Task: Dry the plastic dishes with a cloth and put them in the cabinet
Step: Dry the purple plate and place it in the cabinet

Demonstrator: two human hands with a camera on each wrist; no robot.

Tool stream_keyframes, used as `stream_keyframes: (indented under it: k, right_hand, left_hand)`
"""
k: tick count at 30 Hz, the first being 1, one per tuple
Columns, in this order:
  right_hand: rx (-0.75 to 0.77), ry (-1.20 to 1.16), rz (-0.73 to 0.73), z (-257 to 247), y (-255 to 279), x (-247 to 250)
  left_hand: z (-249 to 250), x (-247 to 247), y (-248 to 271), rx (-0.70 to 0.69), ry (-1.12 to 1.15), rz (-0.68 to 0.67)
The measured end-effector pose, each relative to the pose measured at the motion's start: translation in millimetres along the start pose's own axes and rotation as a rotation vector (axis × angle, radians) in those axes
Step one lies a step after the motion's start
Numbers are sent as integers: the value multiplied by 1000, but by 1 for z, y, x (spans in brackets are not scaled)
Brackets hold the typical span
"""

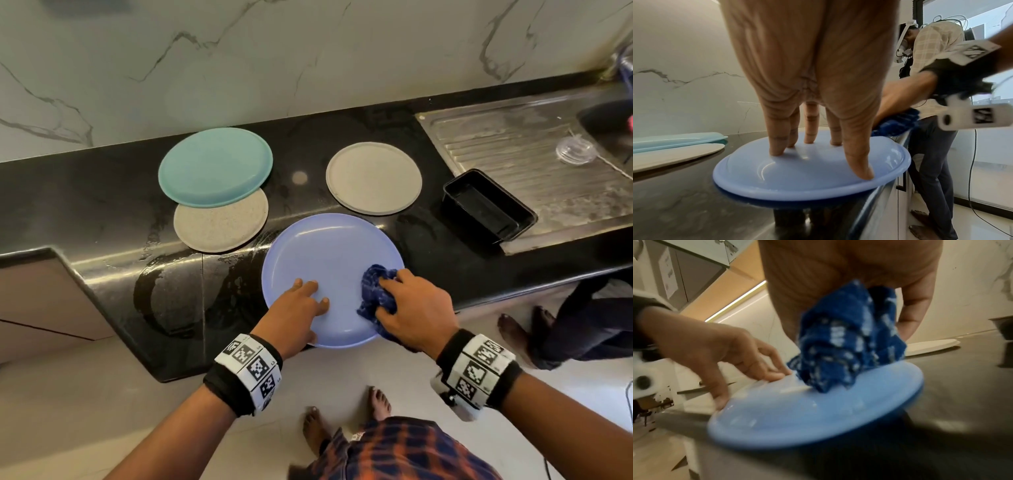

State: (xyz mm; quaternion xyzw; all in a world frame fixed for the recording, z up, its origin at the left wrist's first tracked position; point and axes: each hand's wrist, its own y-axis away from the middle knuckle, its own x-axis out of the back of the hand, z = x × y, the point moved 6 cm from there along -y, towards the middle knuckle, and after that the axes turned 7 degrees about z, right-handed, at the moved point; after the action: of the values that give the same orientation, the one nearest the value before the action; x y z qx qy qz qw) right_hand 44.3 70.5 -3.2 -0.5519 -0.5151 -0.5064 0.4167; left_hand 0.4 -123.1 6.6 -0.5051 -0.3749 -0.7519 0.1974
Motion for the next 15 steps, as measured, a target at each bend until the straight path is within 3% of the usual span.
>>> stream_keyframes:
  k: [6, 9, 15]
  right_hand:
    - [44, -28, -31, -26, -115, 10]
    - [126, -7, -83, -64, -162, 16]
    - [414, 135, -168, -144, -174, -2]
  left_hand:
    - [2, 4, 1, -15, -31, -20]
    - [3, 6, 0, -21, -55, -21]
    - [-9, 0, 5, 8, 22, 59]
